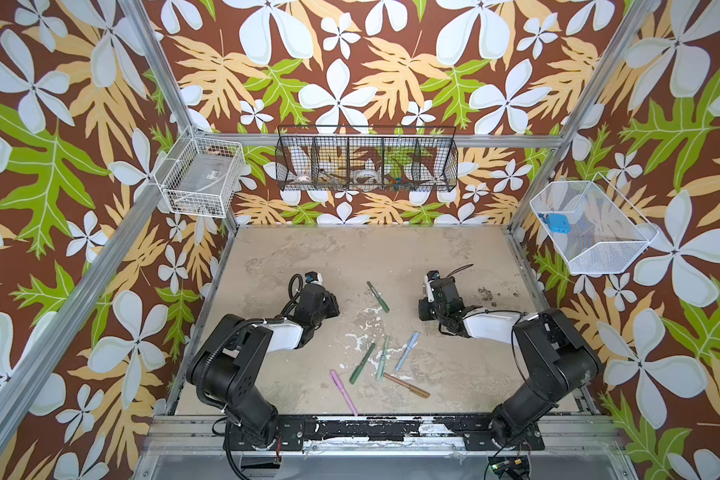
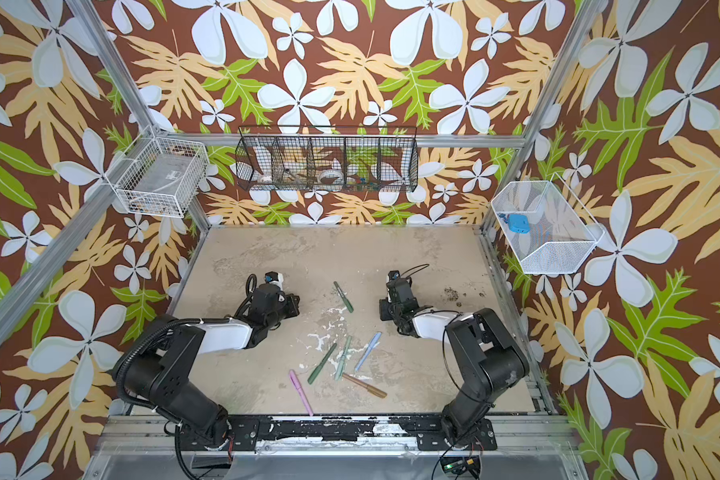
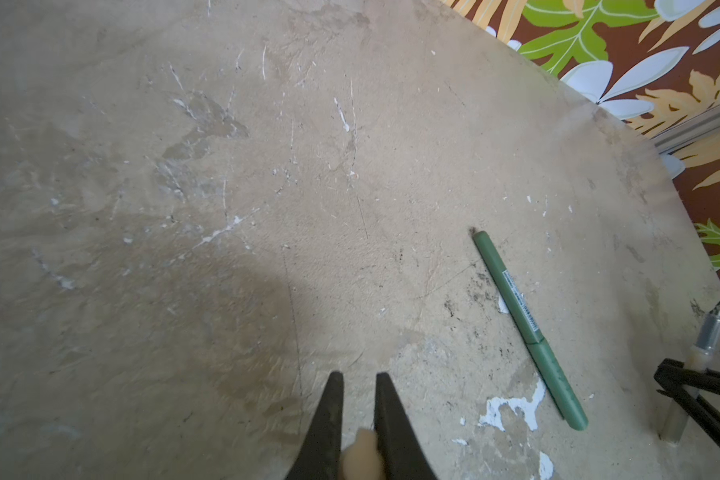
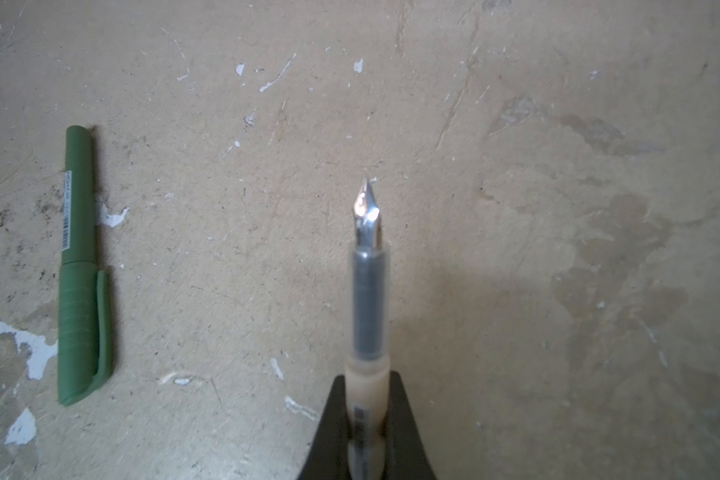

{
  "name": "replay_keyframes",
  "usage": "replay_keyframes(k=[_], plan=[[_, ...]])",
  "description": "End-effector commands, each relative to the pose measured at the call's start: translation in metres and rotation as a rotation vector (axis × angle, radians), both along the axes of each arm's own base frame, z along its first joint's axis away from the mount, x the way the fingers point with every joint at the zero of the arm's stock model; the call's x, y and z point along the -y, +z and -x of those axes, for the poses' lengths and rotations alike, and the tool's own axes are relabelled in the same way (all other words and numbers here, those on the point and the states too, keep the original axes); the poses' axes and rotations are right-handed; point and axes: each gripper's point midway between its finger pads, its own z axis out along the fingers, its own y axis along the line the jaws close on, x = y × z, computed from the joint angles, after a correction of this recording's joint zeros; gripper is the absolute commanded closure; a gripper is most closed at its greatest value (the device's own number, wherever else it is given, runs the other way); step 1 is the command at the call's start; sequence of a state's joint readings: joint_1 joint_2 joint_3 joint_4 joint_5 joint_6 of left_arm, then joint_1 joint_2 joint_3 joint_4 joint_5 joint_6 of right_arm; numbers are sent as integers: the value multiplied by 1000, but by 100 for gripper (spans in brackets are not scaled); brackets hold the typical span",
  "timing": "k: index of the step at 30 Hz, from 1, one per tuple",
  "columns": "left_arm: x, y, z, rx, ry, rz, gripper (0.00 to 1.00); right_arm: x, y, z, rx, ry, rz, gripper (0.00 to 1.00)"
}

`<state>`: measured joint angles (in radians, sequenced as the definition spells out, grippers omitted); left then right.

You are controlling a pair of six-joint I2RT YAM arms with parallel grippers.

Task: Open the pen caps
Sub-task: 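Lower and release the uncapped pen with right gripper while left gripper sets down the cap, then move both grippers to the green pen and grasp it with right gripper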

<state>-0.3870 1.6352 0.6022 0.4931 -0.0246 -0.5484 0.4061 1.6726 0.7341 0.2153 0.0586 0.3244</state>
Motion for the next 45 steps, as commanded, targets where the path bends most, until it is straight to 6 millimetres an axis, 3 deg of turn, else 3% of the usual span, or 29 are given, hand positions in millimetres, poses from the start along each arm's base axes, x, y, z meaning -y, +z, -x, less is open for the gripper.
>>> replay_keyframes(k=[1, 10, 15, 20, 27, 31, 36, 45], plan=[[1, -8, 0, -35, -11, -6, 91, 5, -4, 0, -13, -15, 31, 89], [-2, -23, -1, -91, 0, -21, 69, 3, -3, 0, -16, -10, 21, 59], [1, -20, 0, -87, -13, 0, 52, -6, 18, 4, 51, 40, -43, 47], [0, 1, 4, -15, -11, 40, 34, -25, 51, 14, 160, 137, -57, 37], [2, 51, 18, 126, -39, 98, 31, -70, 85, 43, 277, 327, -46, 32], [19, 76, 30, 210, -105, 112, 31, -90, 76, 53, 231, 424, -47, 32], [55, 96, 44, 273, -257, 163, 31, -108, 50, 53, 134, 498, 13, 37], [72, 83, 43, 235, -328, 171, 32, -118, 21, 39, 54, 493, 56, 45]])
